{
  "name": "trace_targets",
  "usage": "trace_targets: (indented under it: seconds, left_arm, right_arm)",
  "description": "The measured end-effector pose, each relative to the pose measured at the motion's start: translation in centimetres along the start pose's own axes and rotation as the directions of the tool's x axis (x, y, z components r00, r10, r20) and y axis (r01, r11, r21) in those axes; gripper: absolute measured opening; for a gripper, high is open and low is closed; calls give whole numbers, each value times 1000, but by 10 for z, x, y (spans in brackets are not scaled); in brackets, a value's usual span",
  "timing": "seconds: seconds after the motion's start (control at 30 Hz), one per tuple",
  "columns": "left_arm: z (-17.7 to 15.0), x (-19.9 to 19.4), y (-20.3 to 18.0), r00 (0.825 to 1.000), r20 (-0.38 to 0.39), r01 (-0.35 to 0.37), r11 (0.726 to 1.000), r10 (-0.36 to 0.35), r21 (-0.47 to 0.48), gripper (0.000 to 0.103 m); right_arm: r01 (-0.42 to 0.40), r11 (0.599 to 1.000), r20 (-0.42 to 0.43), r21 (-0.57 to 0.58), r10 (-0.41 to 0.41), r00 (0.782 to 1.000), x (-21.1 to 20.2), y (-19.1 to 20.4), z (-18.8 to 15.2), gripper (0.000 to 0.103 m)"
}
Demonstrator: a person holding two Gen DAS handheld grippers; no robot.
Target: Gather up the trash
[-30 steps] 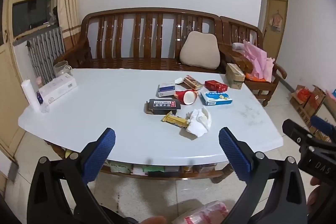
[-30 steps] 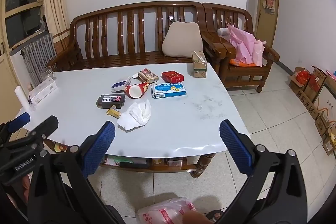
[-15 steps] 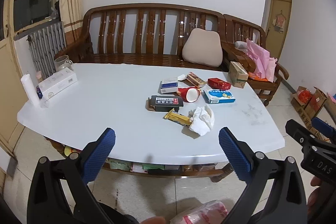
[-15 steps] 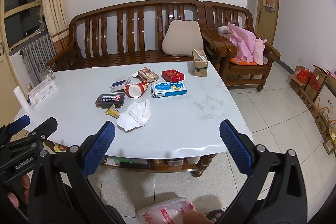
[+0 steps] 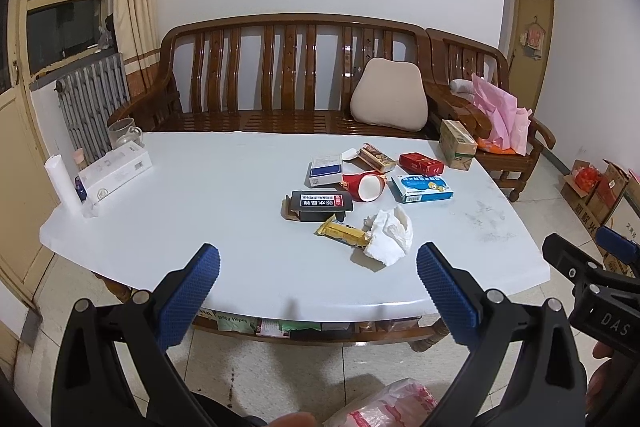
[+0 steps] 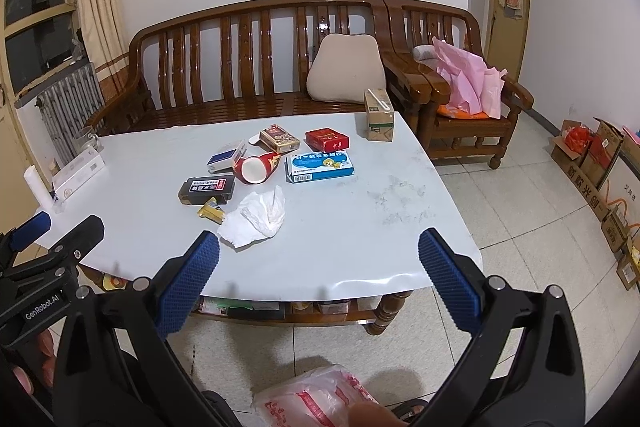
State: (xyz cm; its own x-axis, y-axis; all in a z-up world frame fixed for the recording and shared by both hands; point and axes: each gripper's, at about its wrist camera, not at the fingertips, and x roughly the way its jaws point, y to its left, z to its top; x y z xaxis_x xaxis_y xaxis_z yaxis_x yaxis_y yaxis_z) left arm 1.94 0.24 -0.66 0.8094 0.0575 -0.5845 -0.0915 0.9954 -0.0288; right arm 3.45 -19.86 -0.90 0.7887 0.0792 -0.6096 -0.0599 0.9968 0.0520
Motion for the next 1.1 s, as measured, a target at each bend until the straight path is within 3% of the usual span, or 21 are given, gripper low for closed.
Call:
trace_targets:
  seconds: [1.1]
  left_arm:
    - [-1,4,3,1000,-1,-20,1000,21,13,96]
  right_arm:
    - [1,1000,-10,0,-1,1000,5,-7,1,98]
